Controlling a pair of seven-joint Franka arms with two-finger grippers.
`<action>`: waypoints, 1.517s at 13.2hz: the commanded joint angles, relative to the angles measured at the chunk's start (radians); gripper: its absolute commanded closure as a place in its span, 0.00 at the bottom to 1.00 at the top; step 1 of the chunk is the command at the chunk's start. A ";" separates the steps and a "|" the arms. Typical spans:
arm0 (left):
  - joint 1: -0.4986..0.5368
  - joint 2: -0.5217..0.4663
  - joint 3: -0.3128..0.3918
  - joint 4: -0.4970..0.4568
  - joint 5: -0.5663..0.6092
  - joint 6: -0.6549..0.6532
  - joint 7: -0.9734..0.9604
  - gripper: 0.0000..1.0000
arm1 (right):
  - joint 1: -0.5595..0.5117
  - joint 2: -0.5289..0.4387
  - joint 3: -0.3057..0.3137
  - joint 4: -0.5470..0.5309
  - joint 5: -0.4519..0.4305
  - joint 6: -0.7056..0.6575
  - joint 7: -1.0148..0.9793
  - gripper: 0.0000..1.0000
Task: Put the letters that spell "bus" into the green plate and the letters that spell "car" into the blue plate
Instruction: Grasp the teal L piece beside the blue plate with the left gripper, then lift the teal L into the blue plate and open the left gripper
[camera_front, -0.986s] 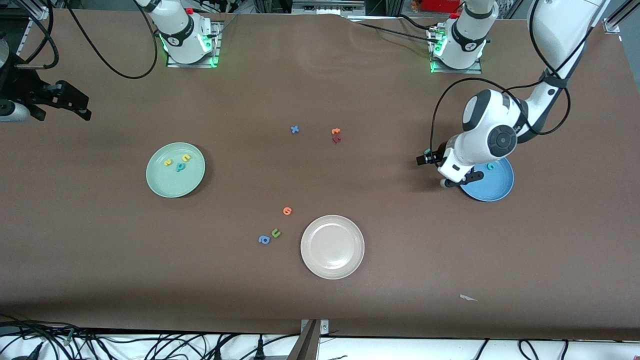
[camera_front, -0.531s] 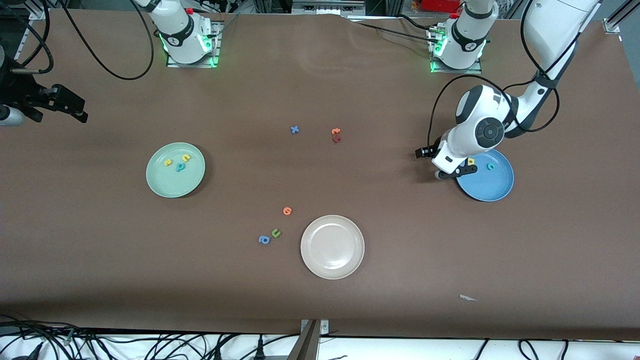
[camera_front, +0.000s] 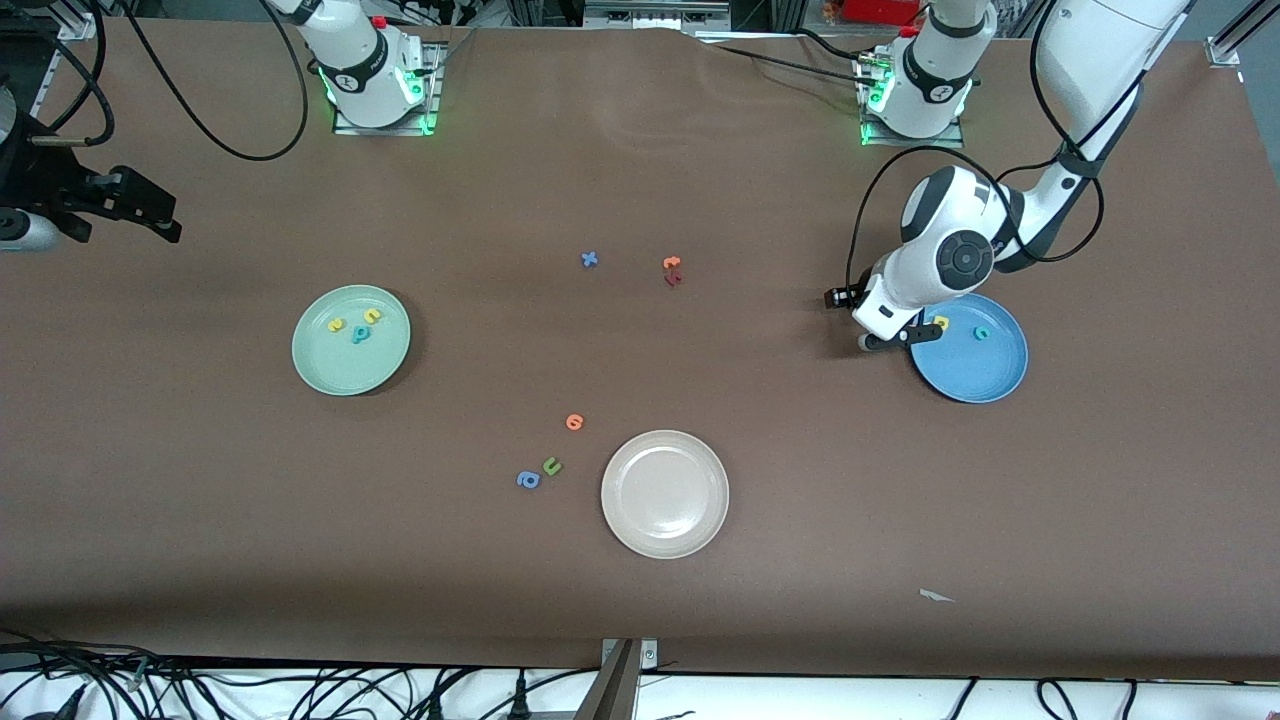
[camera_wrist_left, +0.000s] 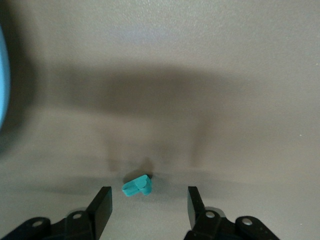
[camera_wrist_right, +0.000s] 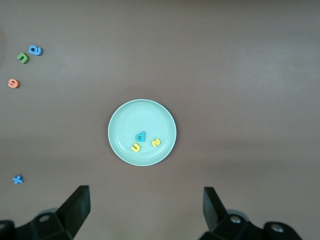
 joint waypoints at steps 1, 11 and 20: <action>0.000 0.010 0.001 -0.006 0.057 0.019 -0.025 0.33 | 0.023 0.016 -0.016 0.035 -0.004 -0.027 0.006 0.00; 0.003 0.024 0.006 -0.005 0.058 0.047 -0.025 0.41 | 0.020 0.027 -0.013 0.037 -0.003 -0.024 0.006 0.00; 0.002 0.024 0.006 -0.003 0.058 0.047 -0.024 0.84 | 0.021 0.027 -0.013 0.037 -0.003 -0.027 0.005 0.00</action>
